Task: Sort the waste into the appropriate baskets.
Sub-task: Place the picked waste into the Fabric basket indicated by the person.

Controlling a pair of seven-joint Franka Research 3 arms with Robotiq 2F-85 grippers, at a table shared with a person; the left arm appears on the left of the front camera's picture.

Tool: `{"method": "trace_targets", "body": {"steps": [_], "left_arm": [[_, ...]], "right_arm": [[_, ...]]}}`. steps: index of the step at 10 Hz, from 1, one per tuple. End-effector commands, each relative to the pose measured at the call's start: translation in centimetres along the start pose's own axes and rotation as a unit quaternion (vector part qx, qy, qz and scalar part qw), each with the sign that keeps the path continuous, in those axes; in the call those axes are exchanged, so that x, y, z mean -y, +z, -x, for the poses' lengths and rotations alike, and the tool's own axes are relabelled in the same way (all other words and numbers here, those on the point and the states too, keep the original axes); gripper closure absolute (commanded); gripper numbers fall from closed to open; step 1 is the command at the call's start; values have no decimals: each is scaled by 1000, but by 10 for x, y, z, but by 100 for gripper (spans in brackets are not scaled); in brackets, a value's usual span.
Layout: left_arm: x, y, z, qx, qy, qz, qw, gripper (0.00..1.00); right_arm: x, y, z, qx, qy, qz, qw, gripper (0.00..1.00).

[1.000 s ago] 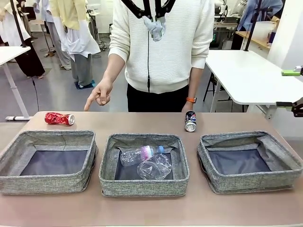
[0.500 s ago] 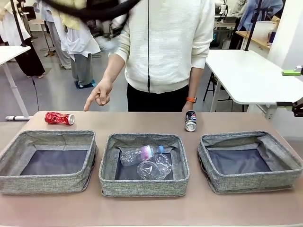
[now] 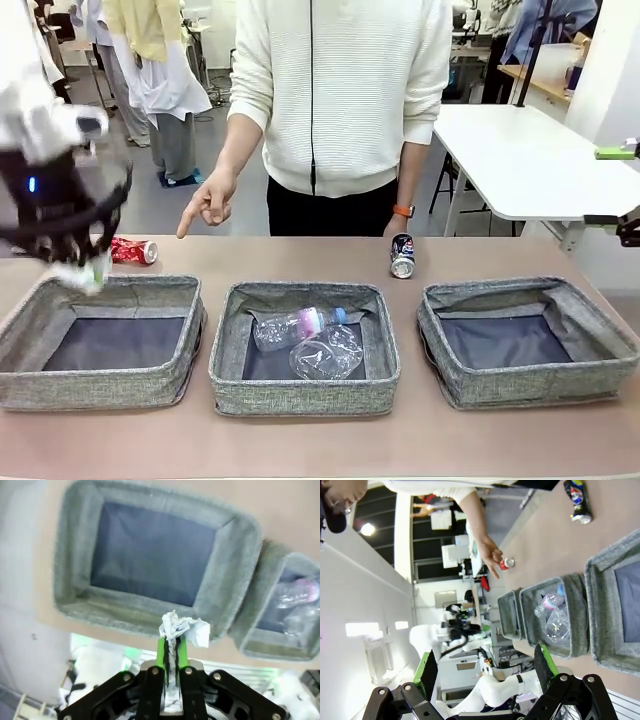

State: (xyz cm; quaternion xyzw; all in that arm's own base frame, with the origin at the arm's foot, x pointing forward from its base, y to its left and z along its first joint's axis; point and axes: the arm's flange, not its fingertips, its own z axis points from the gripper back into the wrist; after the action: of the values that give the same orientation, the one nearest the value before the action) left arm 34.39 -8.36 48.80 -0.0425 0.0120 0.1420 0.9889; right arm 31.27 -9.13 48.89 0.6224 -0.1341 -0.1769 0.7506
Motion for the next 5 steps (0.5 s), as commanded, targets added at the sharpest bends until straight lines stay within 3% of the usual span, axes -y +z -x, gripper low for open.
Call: {"method": "trace_targets", "body": {"steps": [1, 5], "left_arm": [[-13, -29, 3, -25, 18, 15, 999, 92], [-17, -54, 0, -41, 39, 20, 998, 92]], "right_arm": [[-3, 3, 0, -3, 0, 1, 1000, 0], [-3, 3, 0, -3, 0, 1, 1000, 0]]}}
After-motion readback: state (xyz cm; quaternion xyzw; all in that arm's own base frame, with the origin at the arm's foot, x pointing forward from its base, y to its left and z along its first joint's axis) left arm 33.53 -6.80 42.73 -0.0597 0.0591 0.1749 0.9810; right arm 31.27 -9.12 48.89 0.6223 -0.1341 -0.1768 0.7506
